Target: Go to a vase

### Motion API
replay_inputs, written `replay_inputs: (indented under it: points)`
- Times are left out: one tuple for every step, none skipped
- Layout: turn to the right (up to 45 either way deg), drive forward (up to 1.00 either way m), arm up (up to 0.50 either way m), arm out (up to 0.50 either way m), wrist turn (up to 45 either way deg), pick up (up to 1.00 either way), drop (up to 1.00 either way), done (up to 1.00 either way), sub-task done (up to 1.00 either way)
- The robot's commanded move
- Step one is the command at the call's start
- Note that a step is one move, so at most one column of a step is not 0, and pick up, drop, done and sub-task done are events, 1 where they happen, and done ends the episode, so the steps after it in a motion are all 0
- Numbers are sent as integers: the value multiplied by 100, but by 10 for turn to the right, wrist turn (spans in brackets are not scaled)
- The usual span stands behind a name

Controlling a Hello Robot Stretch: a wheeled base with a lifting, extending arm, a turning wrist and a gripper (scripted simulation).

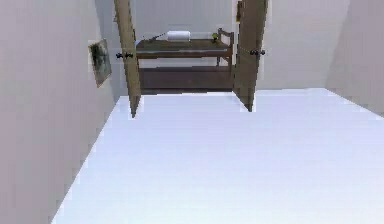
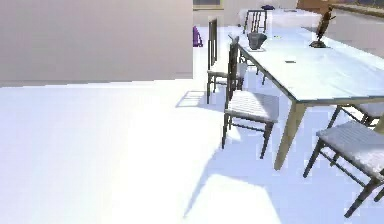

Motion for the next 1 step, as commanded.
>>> replay_inputs:
  points:
    - [0, 100, 0, 0, 0, 0, 0, 0, 0]
